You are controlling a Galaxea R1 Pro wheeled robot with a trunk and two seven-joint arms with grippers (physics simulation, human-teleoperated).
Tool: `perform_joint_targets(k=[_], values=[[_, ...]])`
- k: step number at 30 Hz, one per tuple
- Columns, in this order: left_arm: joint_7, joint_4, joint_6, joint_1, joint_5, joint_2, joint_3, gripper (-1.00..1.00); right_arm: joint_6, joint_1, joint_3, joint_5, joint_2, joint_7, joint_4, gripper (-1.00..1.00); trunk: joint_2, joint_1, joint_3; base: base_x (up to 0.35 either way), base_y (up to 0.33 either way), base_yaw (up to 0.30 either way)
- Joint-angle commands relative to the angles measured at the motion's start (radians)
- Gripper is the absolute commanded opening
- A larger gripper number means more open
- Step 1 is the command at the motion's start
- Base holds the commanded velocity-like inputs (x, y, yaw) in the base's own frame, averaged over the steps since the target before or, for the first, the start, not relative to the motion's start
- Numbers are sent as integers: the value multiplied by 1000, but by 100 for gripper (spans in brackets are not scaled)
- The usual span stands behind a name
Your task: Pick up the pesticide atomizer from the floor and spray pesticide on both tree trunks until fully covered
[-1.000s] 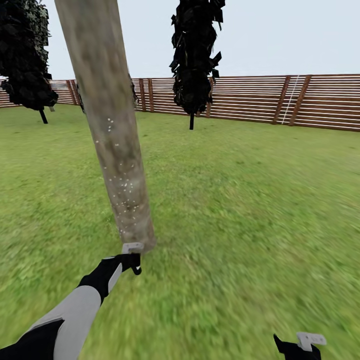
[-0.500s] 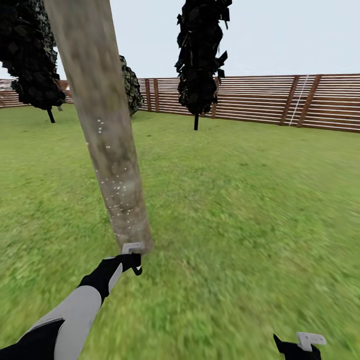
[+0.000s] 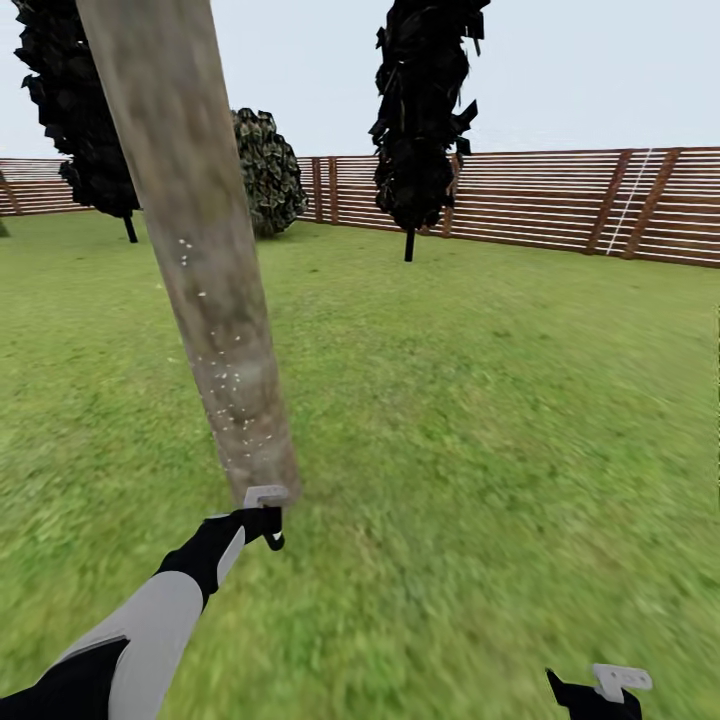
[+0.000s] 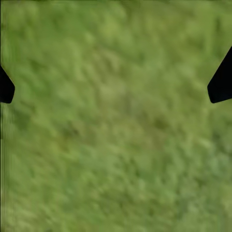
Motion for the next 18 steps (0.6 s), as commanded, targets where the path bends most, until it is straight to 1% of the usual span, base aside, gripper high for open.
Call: perform_joint_targets(k=[1, 6, 9, 12, 18], values=[[1, 0, 0, 0, 0, 0, 0, -100, 0, 0, 0, 0, 0, 0, 0, 100, 0, 0, 0, 0, -276, 1], [1, 0, 0, 0, 0, 0, 0, -100, 0, 0, 0, 0, 0, 0, 0, 100, 0, 0, 0, 0, -276, 2], [2, 0, 0, 0, 0, 0, 0, -100, 0, 0, 0, 0, 1, 0, 0, 100, 0, 0, 0, -20, -276, 84], [2, 0, 0, 0, 0, 0, 0, -100, 0, 0, 1, 0, 1, 0, 0, 100, 0, 0, 0, -71, -276, 218], [2, 0, 0, 0, 0, 0, 0, -100, 0, 0, 0, 0, 1, 0, 0, 100, 0, 0, 0, -46, -276, 272]])
